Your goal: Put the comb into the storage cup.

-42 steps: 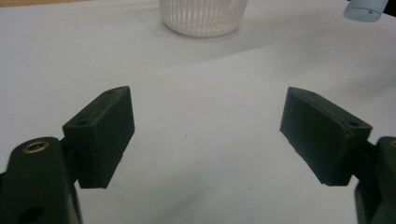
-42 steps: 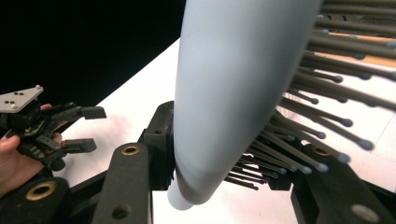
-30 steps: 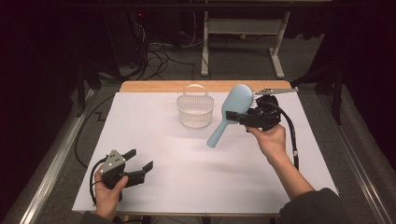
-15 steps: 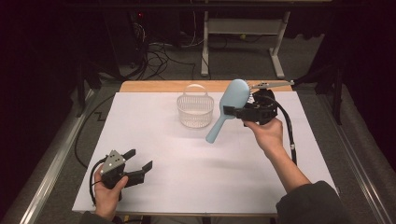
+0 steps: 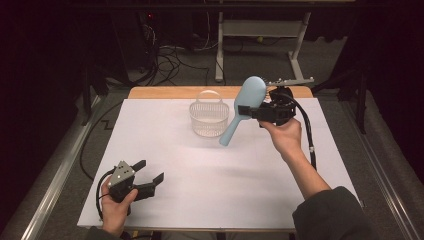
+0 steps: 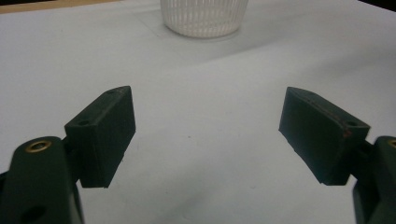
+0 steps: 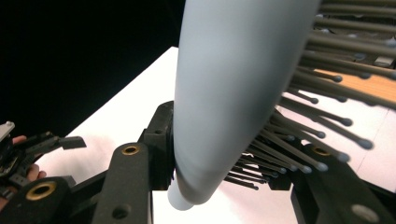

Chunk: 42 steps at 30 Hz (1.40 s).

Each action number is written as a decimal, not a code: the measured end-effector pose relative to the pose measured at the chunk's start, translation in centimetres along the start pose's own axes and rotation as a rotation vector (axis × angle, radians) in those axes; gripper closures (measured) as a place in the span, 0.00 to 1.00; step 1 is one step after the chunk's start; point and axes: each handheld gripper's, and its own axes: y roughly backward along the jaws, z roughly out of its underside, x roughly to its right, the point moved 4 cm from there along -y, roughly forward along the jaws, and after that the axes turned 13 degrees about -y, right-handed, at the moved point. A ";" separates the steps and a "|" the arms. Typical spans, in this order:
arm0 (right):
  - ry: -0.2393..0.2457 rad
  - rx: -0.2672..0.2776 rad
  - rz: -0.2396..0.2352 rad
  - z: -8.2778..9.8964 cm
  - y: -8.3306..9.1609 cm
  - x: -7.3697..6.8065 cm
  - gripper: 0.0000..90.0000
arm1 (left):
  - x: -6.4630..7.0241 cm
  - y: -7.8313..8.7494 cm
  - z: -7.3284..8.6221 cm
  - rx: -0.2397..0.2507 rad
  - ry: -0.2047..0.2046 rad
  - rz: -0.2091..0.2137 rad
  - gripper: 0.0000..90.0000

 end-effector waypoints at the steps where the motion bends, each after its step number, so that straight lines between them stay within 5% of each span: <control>1: 0.000 0.003 0.001 -0.2 0.0 0.0 0.62 | 0.0 0.0 0.0 0.000 0.000 0.001 0.22; 42: -0.019 0.046 0.071 -4.4 -1.8 -0.1 0.62 | -0.2 0.5 0.3 0.002 -0.012 0.004 0.22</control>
